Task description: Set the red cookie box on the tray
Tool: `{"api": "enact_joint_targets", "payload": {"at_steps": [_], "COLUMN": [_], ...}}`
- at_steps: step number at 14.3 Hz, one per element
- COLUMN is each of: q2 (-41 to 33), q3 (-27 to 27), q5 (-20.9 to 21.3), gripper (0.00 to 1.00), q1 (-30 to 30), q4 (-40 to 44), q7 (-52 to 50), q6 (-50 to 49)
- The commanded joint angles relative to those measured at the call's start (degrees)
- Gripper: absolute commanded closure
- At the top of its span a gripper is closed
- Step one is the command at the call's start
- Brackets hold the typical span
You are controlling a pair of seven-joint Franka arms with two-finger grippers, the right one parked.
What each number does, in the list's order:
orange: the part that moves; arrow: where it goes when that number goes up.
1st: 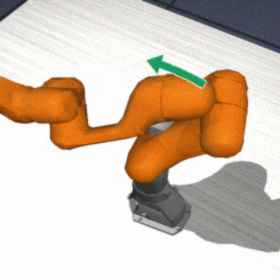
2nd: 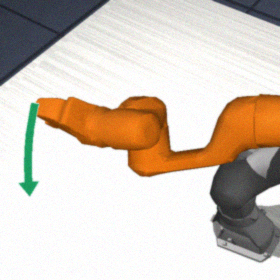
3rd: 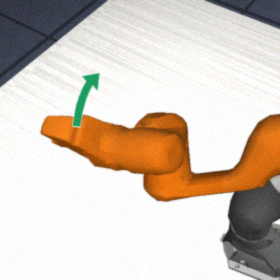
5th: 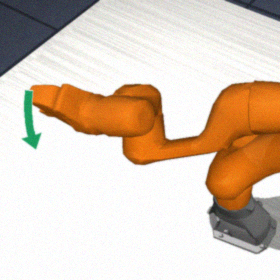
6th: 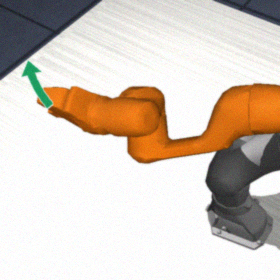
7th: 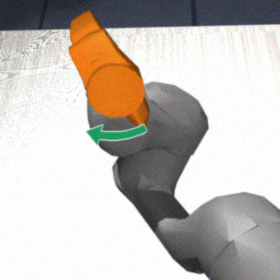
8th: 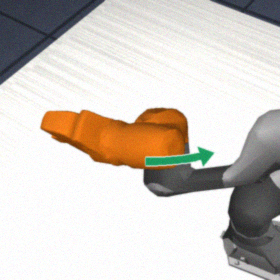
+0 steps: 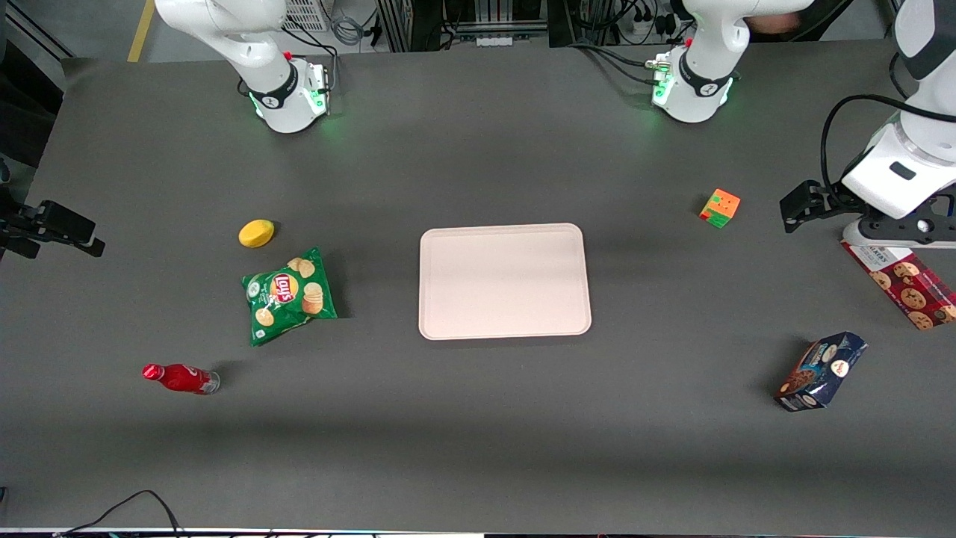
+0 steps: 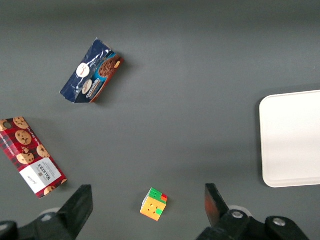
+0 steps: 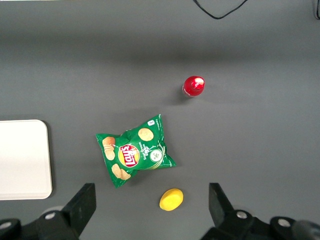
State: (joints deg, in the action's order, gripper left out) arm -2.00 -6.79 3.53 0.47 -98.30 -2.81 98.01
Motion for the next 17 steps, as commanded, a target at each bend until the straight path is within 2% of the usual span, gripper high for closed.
{"api": "enact_joint_targets", "payload": {"at_steps": [1,8,13,17], "q2": [1.82,1.91,3.4,4.28], "q3": [-0.51,-0.42,0.11,0.89], "q5": [-3.33,-3.8,-2.66,-2.39], "gripper": [0.0,0.0,0.0,0.0], "q1": [0.14,0.14,0.76,3.57], "q4": [3.29,3.2,3.2,3.11], "q7": [-0.88,-0.71,-0.97,-0.09], "q6": [-0.45,-0.45,-0.54,-0.98]}}
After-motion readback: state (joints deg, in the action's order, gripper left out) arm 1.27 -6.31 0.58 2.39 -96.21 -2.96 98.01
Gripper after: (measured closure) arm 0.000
